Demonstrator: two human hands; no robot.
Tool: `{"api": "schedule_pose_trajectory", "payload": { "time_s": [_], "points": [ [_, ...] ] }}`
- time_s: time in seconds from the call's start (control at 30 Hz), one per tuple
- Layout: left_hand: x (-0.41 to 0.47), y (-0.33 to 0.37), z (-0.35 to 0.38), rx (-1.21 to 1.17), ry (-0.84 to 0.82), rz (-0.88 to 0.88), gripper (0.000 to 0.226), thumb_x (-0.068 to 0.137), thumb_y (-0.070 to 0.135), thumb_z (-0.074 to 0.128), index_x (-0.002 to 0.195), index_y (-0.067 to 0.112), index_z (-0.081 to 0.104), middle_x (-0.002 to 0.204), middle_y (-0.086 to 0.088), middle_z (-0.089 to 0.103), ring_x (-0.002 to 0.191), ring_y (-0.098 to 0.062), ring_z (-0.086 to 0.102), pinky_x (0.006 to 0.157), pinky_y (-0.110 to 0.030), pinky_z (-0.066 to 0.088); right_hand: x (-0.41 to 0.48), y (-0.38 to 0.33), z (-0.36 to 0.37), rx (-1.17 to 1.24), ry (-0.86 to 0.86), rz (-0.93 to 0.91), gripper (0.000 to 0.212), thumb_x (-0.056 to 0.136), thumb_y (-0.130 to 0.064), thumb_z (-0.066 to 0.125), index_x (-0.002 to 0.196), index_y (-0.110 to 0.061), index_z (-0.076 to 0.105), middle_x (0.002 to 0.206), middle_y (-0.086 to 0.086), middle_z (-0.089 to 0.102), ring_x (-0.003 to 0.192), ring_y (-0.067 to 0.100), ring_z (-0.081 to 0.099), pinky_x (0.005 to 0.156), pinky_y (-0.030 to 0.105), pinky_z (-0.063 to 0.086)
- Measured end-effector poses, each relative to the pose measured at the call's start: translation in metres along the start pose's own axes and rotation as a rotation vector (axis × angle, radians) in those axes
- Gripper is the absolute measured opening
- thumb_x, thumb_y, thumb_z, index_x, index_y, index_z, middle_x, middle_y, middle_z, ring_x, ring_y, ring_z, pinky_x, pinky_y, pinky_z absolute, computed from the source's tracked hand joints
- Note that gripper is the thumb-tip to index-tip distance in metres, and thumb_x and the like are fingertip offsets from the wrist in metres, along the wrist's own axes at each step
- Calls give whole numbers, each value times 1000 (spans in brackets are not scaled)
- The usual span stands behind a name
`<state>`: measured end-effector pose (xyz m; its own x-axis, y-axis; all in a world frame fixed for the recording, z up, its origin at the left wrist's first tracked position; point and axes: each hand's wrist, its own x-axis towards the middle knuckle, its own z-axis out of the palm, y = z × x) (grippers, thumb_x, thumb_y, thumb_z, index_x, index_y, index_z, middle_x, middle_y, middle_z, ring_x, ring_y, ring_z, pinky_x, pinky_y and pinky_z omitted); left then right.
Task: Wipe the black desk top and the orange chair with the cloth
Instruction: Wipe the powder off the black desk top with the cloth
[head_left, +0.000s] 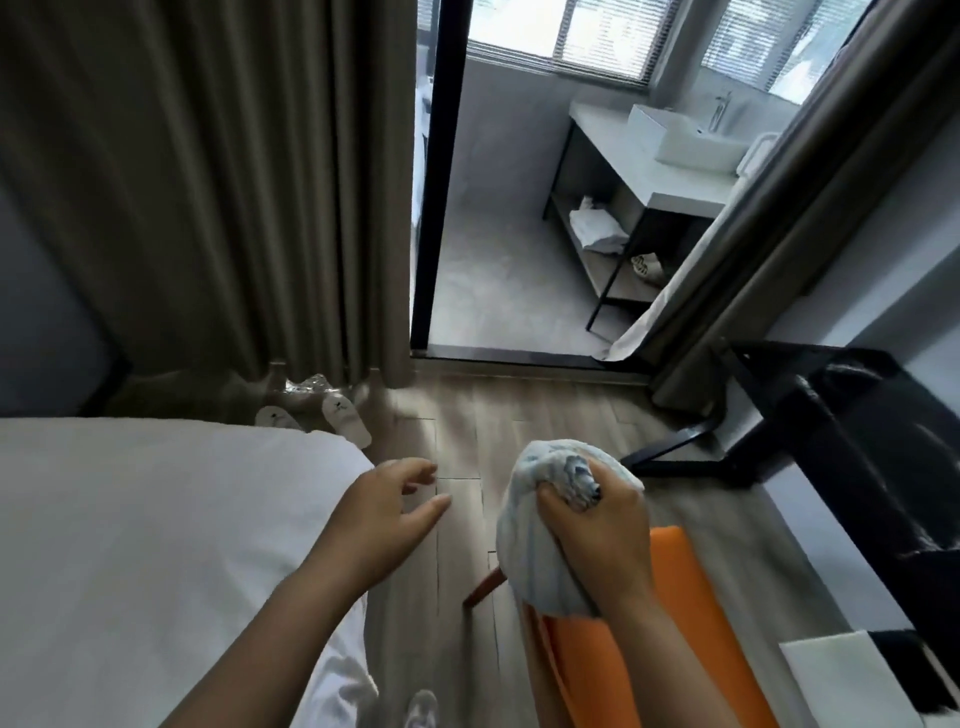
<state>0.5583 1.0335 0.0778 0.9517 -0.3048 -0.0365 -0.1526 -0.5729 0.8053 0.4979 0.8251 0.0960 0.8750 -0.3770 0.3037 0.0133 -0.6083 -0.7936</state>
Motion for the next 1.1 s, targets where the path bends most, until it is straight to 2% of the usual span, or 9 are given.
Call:
{"api": "schedule_pose_trajectory", "payload": {
  "time_s": [0.13, 0.27, 0.43, 0.53, 0.67, 0.9, 1.0, 1.1],
  "points": [
    [72, 9, 1, 26, -61, 27, 42, 86, 35, 68, 125, 21, 61, 115, 8, 65, 104, -5, 60, 92, -25, 49, 56, 17, 9, -37, 62, 40, 14, 72, -7, 73, 79, -19, 70, 78, -9, 68, 79, 4, 62, 68, 19, 49],
    [146, 19, -4, 48, -97, 53, 41, 86, 34, 68, 125, 20, 61, 116, 9, 64, 106, -6, 59, 94, -29, 49, 117, 32, 19, -40, 107, 87, 19, 72, -9, 73, 84, -24, 71, 81, -15, 68, 83, -2, 62, 70, 9, 45],
    [236, 10, -6, 80, -170, 94, 41, 86, 34, 68, 124, 21, 61, 116, 9, 64, 105, -5, 59, 93, -28, 50, 183, 49, 45, -74, 143, 138, 15, 73, -13, 72, 85, -22, 70, 81, -12, 69, 81, 2, 63, 72, 25, 52],
    [295, 10, -6, 68, -217, 148, 43, 86, 34, 69, 125, 19, 61, 116, 7, 65, 104, -5, 61, 93, -32, 51, 222, 56, 60, -125, 201, 168, 14, 71, -14, 71, 83, -22, 70, 80, -12, 69, 81, 3, 64, 74, 28, 52],
    [368, 19, -6, 88, -271, 224, 44, 85, 39, 68, 125, 24, 60, 116, 11, 63, 103, -3, 60, 92, -31, 52, 276, 60, 69, -107, 268, 271, 13, 68, -25, 63, 80, -23, 68, 79, -11, 69, 77, 4, 65, 72, 33, 54],
    [470, 42, 15, 160, -414, 311, 44, 87, 42, 65, 128, 27, 57, 120, 13, 60, 106, -2, 57, 93, -26, 48, 346, 88, 69, -180, 386, 383, 16, 69, -21, 68, 85, -24, 69, 77, -12, 69, 74, 3, 64, 71, 31, 54],
    [509, 54, 30, 177, -448, 351, 43, 87, 41, 66, 126, 27, 58, 119, 13, 61, 106, -2, 57, 93, -23, 47, 374, 106, 66, -185, 424, 423, 17, 70, -14, 73, 84, -23, 68, 77, -12, 69, 73, 5, 64, 71, 32, 54],
    [556, 76, 56, 192, -473, 389, 40, 86, 40, 67, 123, 26, 61, 116, 13, 62, 104, -4, 59, 92, -24, 48, 411, 133, 55, -163, 479, 455, 20, 72, -13, 74, 89, -23, 70, 79, -14, 69, 76, 1, 64, 73, 26, 53]
  ]
}}
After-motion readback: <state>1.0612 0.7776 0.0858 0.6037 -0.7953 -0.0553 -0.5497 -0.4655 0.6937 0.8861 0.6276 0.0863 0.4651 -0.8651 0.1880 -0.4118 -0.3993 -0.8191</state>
